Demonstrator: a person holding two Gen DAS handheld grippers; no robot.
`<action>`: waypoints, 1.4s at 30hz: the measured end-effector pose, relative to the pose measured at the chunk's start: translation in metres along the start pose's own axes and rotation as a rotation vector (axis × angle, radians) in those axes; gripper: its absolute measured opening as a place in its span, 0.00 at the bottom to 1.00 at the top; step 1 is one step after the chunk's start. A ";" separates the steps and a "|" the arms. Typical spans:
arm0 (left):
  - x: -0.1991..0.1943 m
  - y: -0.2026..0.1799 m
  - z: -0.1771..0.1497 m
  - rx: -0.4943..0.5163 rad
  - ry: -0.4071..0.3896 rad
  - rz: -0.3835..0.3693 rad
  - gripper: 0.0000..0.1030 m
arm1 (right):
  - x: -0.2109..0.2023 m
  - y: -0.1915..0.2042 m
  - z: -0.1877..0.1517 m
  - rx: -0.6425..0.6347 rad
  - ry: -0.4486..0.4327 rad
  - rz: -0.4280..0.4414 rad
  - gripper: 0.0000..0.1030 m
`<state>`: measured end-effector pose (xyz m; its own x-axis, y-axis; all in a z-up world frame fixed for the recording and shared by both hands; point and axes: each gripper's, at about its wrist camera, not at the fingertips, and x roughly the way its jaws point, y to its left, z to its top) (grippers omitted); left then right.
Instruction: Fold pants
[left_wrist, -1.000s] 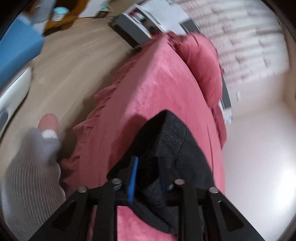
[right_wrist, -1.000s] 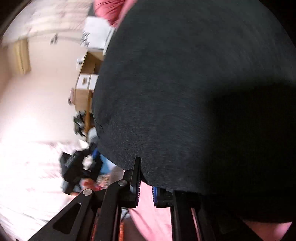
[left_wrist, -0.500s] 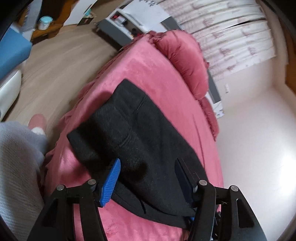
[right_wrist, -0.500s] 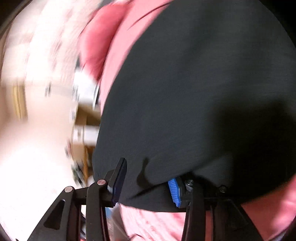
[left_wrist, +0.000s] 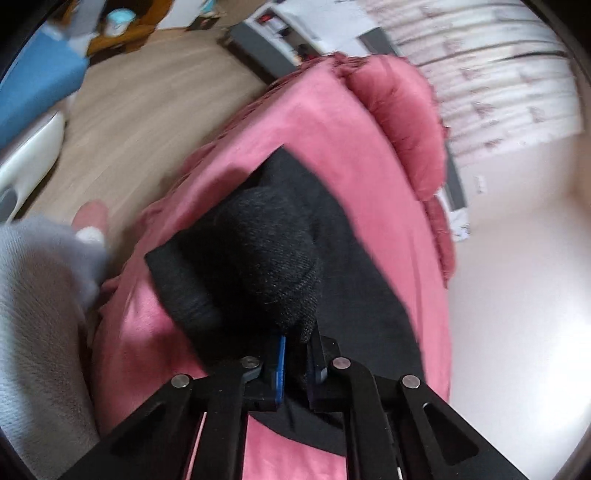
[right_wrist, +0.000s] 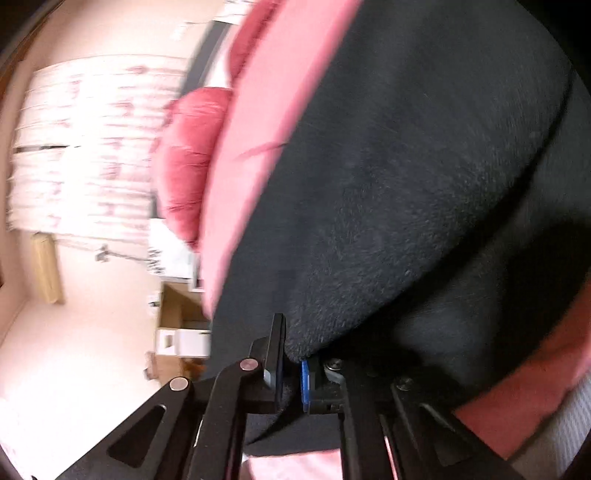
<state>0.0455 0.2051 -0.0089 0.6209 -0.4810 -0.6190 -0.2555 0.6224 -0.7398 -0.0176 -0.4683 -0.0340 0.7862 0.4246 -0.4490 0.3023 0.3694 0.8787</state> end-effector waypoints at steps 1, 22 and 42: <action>-0.009 -0.004 0.000 0.018 -0.005 -0.018 0.08 | -0.013 0.011 -0.002 -0.043 -0.009 -0.004 0.06; -0.071 -0.016 -0.038 0.177 -0.238 0.244 0.36 | -0.048 0.038 -0.022 -0.319 -0.134 -0.691 0.24; 0.091 -0.064 -0.052 0.876 -0.158 0.364 0.67 | 0.164 0.181 -0.003 -0.721 0.390 -0.180 0.46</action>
<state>0.0802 0.0889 -0.0315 0.7217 -0.1189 -0.6819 0.1527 0.9882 -0.0107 0.1641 -0.3289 0.0513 0.4759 0.5148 -0.7131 -0.1174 0.8408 0.5285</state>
